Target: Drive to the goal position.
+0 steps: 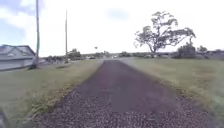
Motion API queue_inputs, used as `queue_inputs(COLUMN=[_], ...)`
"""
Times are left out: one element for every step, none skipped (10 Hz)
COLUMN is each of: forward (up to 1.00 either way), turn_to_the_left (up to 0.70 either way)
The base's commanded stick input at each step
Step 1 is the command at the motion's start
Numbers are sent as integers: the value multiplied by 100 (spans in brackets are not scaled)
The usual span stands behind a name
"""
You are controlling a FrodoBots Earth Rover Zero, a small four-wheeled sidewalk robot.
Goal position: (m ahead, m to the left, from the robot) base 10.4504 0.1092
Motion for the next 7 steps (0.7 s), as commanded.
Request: queue_inputs(forward=[50,50,50,50,50,50,50], turn_to_the_left=[0,0,0,0,-26,-50,-50])
